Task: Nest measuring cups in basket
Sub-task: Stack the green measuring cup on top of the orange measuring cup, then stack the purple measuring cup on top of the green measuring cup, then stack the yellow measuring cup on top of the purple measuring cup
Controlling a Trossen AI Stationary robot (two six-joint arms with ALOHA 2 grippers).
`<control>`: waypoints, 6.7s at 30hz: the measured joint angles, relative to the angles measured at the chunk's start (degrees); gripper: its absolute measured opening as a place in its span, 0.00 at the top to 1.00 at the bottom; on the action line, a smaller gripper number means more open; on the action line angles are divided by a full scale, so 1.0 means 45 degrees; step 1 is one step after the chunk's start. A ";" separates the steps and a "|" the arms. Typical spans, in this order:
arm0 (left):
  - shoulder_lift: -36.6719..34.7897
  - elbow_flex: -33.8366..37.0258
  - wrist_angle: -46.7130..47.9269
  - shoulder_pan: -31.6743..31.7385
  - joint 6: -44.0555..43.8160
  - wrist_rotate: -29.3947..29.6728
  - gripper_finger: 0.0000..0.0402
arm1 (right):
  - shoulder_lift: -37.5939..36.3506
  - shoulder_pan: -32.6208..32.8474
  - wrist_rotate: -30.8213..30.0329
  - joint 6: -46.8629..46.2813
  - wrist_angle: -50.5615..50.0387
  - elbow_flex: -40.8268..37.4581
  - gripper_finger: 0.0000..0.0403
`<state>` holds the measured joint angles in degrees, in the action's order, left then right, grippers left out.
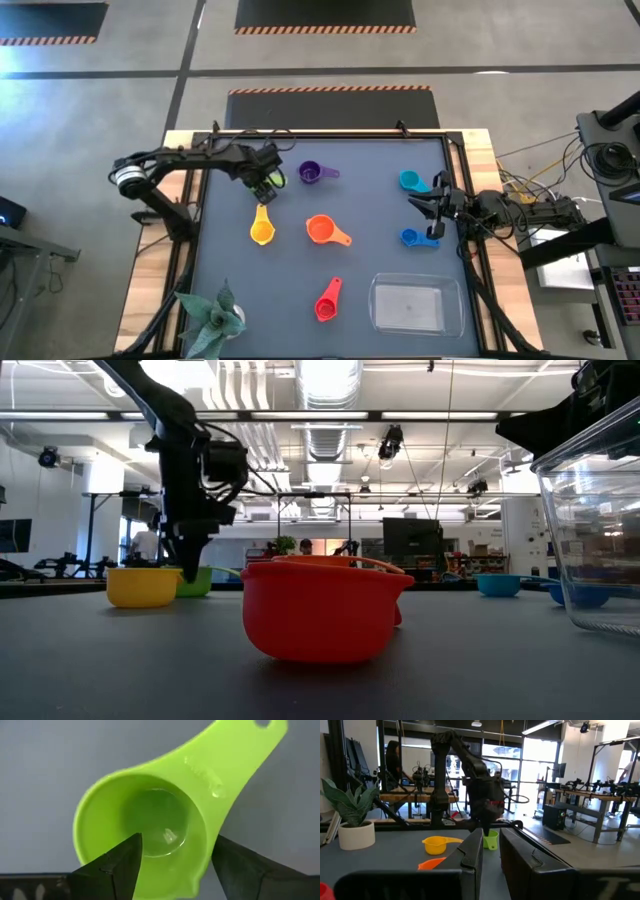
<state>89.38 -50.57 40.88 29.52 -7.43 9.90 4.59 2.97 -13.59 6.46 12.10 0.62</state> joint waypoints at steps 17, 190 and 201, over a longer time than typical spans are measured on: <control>-0.0087 -0.1380 0.0823 -0.0508 -0.2320 -0.0140 1.00 | 0.0001 0.0001 0.0001 0.0000 0.0004 -0.0001 0.87; 0.2760 -0.6165 -0.0013 -0.7193 0.3948 -0.1198 0.74 | 0.0013 -0.0002 -0.0004 0.0000 0.0033 0.0002 0.87; -0.0288 -0.3918 -0.2141 -0.7030 0.3828 -0.1472 0.78 | 0.0018 0.0002 -0.0004 0.0000 0.0037 0.0001 0.87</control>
<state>88.09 -68.21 31.24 -2.12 9.80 3.27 4.67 2.98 -13.61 6.46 12.27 0.62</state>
